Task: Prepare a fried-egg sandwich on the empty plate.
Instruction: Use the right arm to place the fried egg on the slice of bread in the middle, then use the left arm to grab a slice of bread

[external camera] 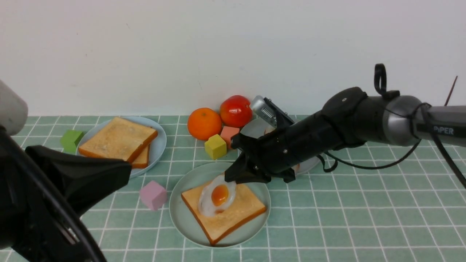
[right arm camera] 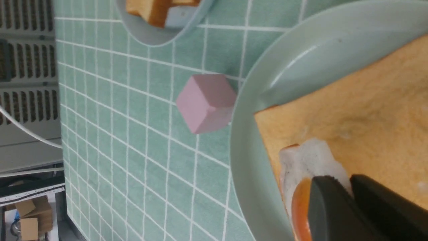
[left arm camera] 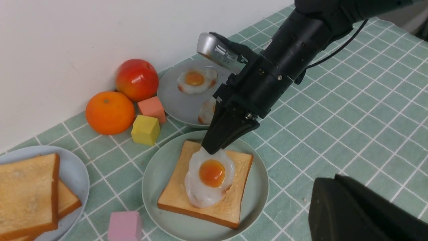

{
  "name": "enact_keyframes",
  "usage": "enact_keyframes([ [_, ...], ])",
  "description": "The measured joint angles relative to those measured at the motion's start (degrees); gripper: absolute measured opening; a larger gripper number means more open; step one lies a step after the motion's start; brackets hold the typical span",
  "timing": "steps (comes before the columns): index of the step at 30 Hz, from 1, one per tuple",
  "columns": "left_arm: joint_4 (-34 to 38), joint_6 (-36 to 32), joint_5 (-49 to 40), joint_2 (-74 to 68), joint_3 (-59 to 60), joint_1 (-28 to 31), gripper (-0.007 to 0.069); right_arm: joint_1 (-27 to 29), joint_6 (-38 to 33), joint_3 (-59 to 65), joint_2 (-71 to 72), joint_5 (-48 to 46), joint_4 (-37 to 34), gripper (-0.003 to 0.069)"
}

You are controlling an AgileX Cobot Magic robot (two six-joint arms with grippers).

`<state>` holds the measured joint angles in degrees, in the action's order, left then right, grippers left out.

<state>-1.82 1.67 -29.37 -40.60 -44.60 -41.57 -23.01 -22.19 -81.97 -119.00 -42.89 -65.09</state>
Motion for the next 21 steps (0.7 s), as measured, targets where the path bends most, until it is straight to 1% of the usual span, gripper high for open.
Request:
enact_keyframes([
  [2, 0.0, 0.0, 0.0, 0.0, 0.0, 0.0, -0.0013, 0.0, 0.05, 0.0, 0.0, 0.48, 1.04, 0.009],
  [4, 0.0, 0.0, 0.0, 0.0, 0.0, 0.0, -0.0013, 0.0, 0.05, 0.0, 0.0, 0.77, 2.43, 0.0122],
  [6, 0.0, 0.0, 0.0, 0.0, 0.0, 0.0, -0.0011, 0.09, 0.05, 0.0, 0.0, 1.15, 4.3, 0.0195],
  [7, 0.0, 0.0, 0.0, 0.0, 0.0, 0.0, -0.0011, 0.08, 0.05, 0.0, 0.0, 1.15, 4.59, 0.0203],
  [11, 0.0, 0.0, -0.25, 0.0, 0.0, 0.0, -0.0008, 1.87, 0.05, 0.0, 0.38, 0.69, 7.55, 0.0385],
  [12, 0.0, 0.0, -0.42, 0.0, 0.0, 0.0, -0.0007, 2.78, 0.05, 0.04, 0.86, 0.02, 8.23, 0.0422],
  [14, 0.0, 0.0, -1.58, -0.11, 0.0, 0.0, -0.0005, 5.07, 0.05, 0.11, 2.79, -2.23, 10.09, 0.047],
  [16, 0.0, 0.56, -2.37, -0.81, 0.0, 0.0, -0.0003, 7.34, 0.26, 0.11, 5.75, -4.49, 12.69, 0.0471],
  [17, 0.0, 1.37, -2.6, -1.68, 0.0, 0.0, -0.0002, 8.29, 0.66, 0.11, 7.48, -6.13, 13.82, 0.0461],
  [19, -0.11, 3.52, -2.79, -4.88, 0.0, 0.0, -0.0002, 10.38, 1.83, 0.11, 13.71, -10.22, 19.42, 0.0391],
  [21, -0.62, 5.29, -2.72, -9.86, -0.23, 0.0, -0.0002, 10.84, 3.23, 0.11, 18.43, -13.81, 24.55, 0.0311],
])
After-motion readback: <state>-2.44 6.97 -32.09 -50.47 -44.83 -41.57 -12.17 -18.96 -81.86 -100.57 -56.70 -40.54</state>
